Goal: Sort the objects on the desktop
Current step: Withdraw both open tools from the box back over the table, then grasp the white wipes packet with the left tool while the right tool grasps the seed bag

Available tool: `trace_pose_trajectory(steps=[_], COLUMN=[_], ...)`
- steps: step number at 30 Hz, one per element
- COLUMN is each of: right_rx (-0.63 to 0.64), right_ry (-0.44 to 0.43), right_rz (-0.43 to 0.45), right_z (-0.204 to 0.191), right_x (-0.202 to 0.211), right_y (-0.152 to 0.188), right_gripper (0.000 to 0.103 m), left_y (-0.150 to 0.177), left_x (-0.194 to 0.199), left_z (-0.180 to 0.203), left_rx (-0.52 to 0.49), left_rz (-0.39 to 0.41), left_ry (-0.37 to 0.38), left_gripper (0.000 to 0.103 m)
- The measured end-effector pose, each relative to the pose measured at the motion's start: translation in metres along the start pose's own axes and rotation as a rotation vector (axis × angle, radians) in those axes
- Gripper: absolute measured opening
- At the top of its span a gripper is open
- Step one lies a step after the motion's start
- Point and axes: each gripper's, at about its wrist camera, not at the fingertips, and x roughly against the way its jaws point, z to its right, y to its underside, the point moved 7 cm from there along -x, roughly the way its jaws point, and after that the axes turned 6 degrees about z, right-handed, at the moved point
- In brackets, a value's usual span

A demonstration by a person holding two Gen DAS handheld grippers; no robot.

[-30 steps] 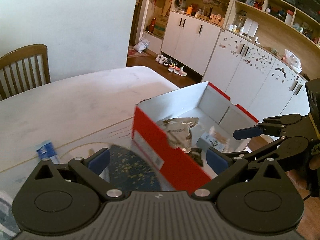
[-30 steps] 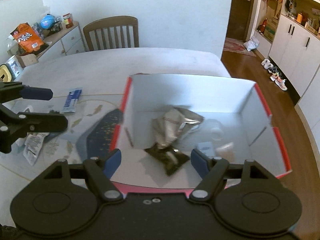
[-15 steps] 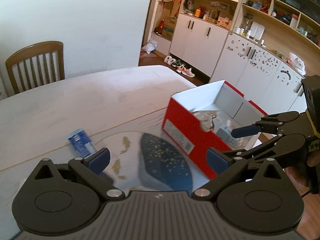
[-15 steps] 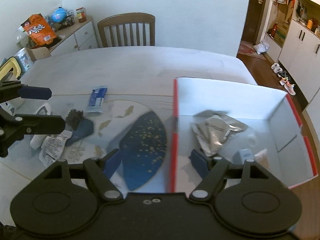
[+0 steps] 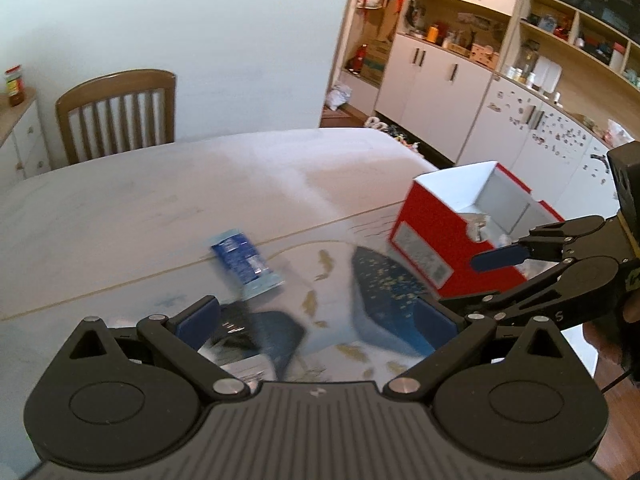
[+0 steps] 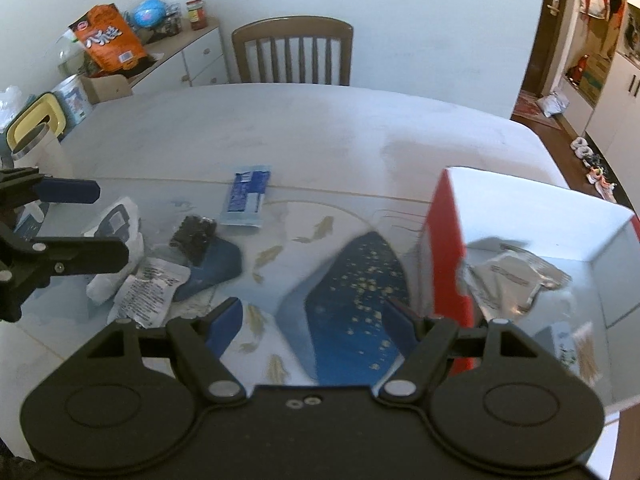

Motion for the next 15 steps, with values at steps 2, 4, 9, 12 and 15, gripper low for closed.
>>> trace_pose_trajectory(steps=[2,4,9,12,15], right_rx=[0.007,0.015,0.019,0.027,0.031], right_ry=[-0.008,-0.017,-0.041,-0.052,-0.068], right_rz=[-0.003,-0.005,-0.007,0.002,0.01], right_z=[-0.007,-0.014,-0.031,-0.039,-0.047], right_x=[-0.004,-0.008,-0.021,-0.028,-0.035], right_y=[-0.002,-0.003,-0.008,-0.013,-0.018], right_gripper=[0.076,0.076,0.076,0.076,0.076], left_y=[0.005,0.01,0.019,0.022,0.025], left_x=[0.002,0.004,0.013,0.018,0.022], left_z=[-0.011,-0.02,-0.042,-0.053,-0.065], left_rx=[0.005,0.0,-0.013,-0.029,-0.027], left_rz=[-0.008,-0.008,-0.002,0.008,0.015], left_ry=[-0.02,-0.045,-0.121,-0.168,-0.207], left_gripper=[0.103,0.103,0.103,0.103,0.103])
